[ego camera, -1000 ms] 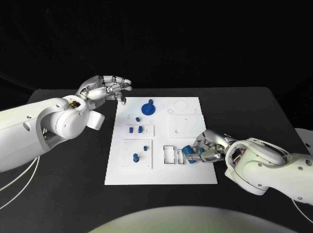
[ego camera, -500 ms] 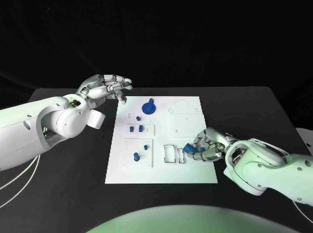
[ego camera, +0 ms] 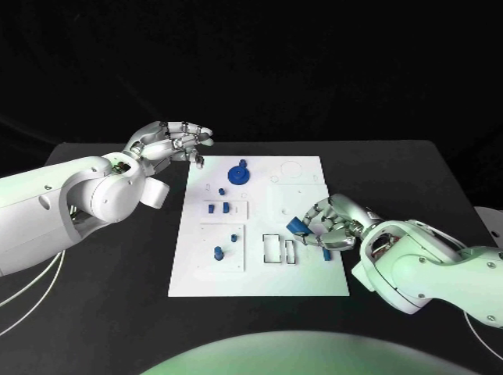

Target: Assemble the parts on the task board

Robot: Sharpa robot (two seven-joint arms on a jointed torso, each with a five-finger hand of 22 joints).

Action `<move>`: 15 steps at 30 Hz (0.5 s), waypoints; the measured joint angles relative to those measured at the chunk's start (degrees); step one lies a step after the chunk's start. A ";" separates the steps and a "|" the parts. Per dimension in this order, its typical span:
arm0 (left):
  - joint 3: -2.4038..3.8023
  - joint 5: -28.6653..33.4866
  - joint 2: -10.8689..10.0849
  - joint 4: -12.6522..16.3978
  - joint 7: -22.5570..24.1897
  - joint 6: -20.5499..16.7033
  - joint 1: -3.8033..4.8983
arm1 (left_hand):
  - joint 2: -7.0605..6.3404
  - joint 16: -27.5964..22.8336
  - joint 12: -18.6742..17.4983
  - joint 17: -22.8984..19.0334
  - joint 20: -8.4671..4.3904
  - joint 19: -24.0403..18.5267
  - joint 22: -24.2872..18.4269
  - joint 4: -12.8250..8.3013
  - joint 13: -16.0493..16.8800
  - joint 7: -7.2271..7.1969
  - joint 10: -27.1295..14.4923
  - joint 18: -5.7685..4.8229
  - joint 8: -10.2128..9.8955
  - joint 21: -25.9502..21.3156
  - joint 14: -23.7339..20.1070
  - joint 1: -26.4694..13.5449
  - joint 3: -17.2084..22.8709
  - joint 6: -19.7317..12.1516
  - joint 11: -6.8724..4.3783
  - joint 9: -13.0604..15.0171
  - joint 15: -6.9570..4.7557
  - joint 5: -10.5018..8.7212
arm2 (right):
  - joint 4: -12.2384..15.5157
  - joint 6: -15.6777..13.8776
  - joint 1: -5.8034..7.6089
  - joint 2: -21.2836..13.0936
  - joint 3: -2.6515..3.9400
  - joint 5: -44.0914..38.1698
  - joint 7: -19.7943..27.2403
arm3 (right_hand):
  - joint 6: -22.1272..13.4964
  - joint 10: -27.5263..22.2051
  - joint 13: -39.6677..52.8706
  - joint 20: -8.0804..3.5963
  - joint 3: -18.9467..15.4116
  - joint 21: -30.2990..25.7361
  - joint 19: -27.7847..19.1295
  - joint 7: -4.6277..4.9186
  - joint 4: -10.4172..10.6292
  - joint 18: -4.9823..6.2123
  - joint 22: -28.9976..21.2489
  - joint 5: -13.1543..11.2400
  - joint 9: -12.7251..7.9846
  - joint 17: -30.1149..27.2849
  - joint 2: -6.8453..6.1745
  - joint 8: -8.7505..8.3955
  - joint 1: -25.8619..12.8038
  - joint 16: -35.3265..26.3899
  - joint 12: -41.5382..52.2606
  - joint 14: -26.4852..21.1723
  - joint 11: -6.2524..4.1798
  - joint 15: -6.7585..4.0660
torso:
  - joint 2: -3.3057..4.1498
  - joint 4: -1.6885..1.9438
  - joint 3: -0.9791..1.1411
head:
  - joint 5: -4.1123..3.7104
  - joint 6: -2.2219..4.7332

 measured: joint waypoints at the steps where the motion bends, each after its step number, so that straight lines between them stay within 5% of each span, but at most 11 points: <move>1: 0.00 0.00 0.01 0.00 -0.02 0.00 0.00 | 0.00 0.00 0.00 0.00 0.00 0.00 0.00 0.00 0.00 0.00 0.00 0.00 0.00 0.00 0.00 0.00 0.00 0.00 0.00 0.00 0.00 0.00 | -0.04 -0.12 0.06 0.36 0.00 0.68 0.07 | -0.02 0.00 0.00 0.00 0.10 0.00 0.00 0.03 -0.03 0.00 0.00 0.00 -0.01 0.00 0.00 0.00 0.00 0.00 0.00 0.00 0.00 0.00 | 0.01 0.00 -0.01 | -0.01 0.00; 11: 0.00 0.01 0.01 0.10 -0.12 0.01 0.00 | 0.00 0.00 0.00 0.00 0.00 0.00 0.01 0.00 0.00 0.00 0.00 0.00 -0.01 0.00 0.00 0.00 0.00 0.00 0.00 0.00 0.00 0.00 | -1.41 1.25 -0.17 4.09 -0.04 5.62 -0.01 | 0.15 0.00 -0.01 0.00 0.91 -0.49 0.00 0.30 -0.06 0.00 -0.01 -2.70 -0.31 0.00 0.17 -0.01 -0.18 0.00 0.00 0.00 0.00 0.00 | 0.04 0.12 0.01 | 0.29 -0.26; 15: 0.00 0.01 0.00 0.10 -0.14 0.01 0.00 | 0.00 0.00 0.00 0.00 0.00 0.00 0.00 0.00 0.00 0.00 0.00 0.01 -0.01 0.00 0.00 0.00 0.00 0.00 0.00 0.00 0.00 0.00 | -1.97 3.01 -0.59 5.30 -0.06 6.54 -0.45 | 0.52 0.00 -0.01 0.00 2.13 -0.88 0.00 0.73 0.26 0.00 -0.01 -6.50 -0.32 0.00 1.43 -0.06 -4.93 0.00 -0.26 0.00 0.01 0.01 | 0.04 0.12 -0.02 | 0.43 -0.39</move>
